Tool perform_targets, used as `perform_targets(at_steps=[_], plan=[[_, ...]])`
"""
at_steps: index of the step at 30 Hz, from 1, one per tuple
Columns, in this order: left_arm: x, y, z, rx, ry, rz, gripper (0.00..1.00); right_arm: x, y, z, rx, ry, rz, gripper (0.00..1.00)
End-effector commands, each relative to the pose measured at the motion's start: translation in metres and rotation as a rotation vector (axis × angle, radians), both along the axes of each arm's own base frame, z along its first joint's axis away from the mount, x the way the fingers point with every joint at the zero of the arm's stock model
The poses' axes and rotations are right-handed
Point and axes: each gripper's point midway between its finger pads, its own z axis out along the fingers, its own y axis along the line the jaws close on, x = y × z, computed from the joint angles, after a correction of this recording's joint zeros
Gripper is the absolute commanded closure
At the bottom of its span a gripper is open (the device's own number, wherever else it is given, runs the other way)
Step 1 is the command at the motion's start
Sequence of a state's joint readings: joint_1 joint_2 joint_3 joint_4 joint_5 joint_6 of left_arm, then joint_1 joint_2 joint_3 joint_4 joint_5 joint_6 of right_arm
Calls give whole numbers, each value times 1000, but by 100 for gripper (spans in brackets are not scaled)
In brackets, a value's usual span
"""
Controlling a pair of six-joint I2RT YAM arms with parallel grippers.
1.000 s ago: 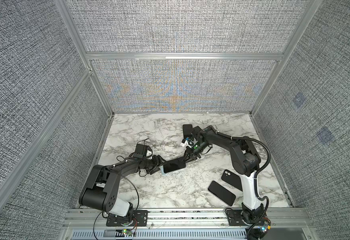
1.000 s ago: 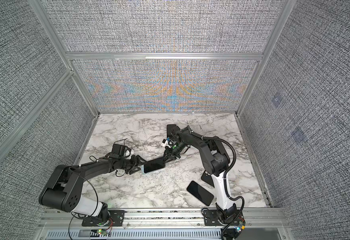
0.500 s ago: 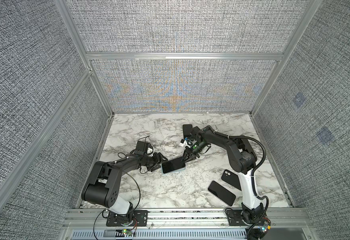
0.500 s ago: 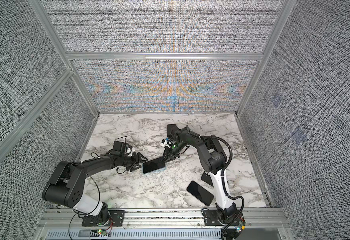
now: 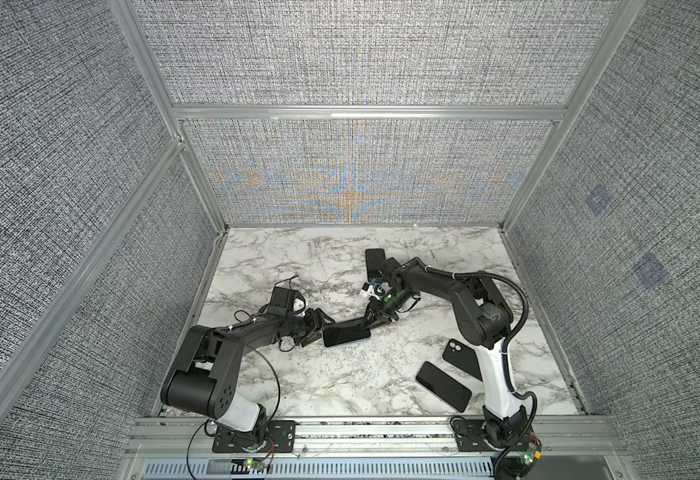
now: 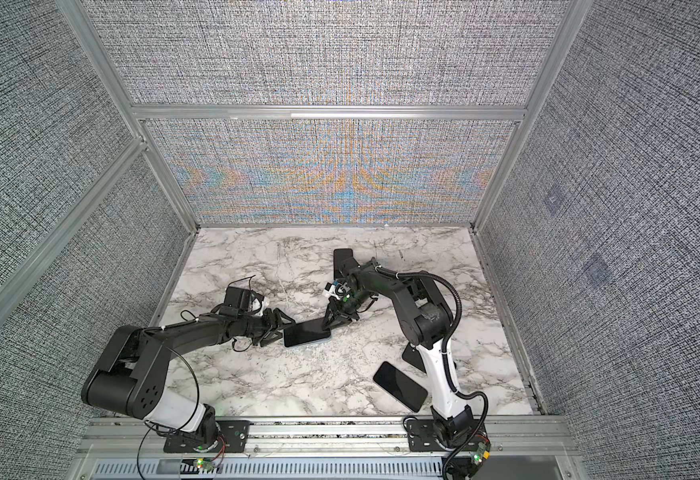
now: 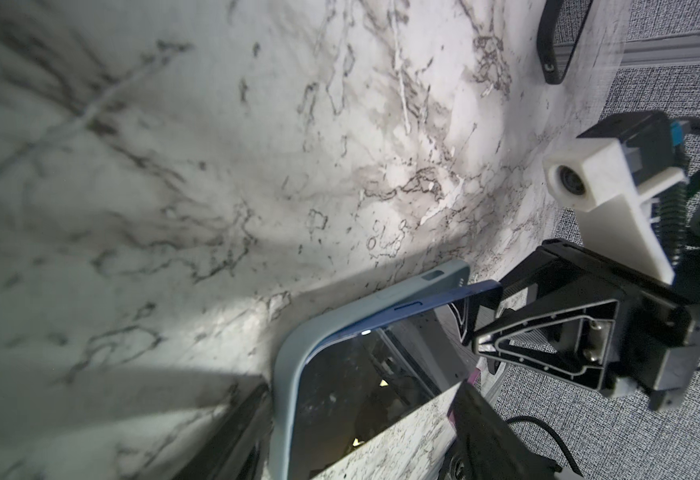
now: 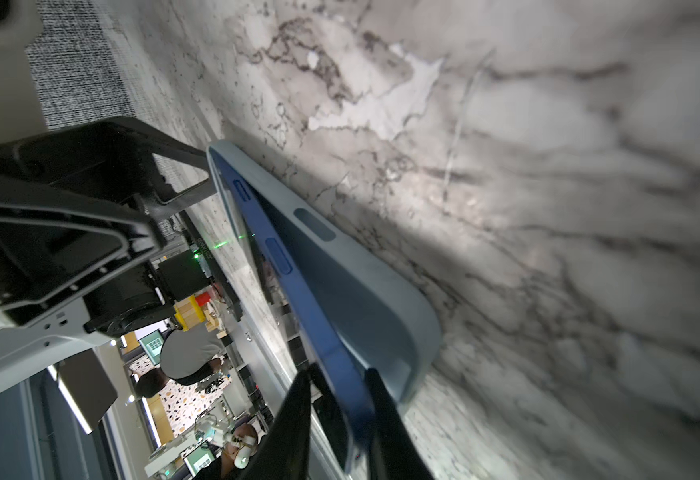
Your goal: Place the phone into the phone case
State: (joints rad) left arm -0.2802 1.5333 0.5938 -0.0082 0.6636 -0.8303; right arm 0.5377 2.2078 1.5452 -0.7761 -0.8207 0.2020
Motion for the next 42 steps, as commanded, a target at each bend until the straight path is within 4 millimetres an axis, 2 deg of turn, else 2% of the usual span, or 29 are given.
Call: perform_targets(at_steps=[1, 4, 14, 20, 26, 31, 35, 42], plan=[[-2, 0, 0, -1, 6, 1, 29, 1, -3, -6, -55, -14, -7, 72], [-5, 2, -1, 4, 6, 2, 29, 0, -2, -5, -68, -25, 7, 68], [-11, 10, 4, 49, -6, 1, 29, -3, -2, 13, -114, -104, 38, 42], [-14, 13, 3, 75, -11, -5, 29, -4, -9, 16, -172, -151, 36, 40], [-17, 10, 7, 94, -18, -19, 29, -5, -21, 25, -235, -257, 1, 42], [-24, 5, 10, 124, -26, -24, 33, -11, -23, 34, -227, -391, -79, 53], [-27, 3, 7, 152, -8, -28, 36, -15, -19, 32, -215, -451, -121, 62], [-27, -1, 5, 177, 9, -33, 44, -16, -16, 25, -228, -499, -128, 65]])
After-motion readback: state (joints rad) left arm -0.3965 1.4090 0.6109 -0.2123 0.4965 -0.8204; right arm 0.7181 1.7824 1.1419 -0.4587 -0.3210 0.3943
